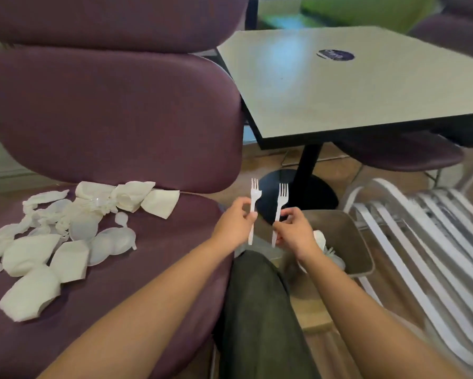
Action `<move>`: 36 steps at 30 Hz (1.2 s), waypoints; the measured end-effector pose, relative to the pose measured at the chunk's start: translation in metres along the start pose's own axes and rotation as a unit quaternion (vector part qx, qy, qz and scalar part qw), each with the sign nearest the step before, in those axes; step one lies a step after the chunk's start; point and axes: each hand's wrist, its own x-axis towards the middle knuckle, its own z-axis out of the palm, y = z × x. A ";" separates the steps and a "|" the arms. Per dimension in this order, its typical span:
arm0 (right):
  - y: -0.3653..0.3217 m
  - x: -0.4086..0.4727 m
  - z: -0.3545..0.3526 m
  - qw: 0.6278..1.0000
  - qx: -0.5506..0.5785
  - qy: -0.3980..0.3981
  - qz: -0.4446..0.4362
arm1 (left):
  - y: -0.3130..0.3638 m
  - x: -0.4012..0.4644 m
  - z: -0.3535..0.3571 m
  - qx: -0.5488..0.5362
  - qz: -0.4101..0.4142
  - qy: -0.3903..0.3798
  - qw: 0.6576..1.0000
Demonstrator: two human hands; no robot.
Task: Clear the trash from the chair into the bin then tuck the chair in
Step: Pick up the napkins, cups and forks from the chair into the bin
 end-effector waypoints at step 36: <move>-0.008 0.013 0.015 0.992 -0.119 -0.029 -0.038 | -0.028 0.027 -0.020 0.048 -0.028 0.081 0.995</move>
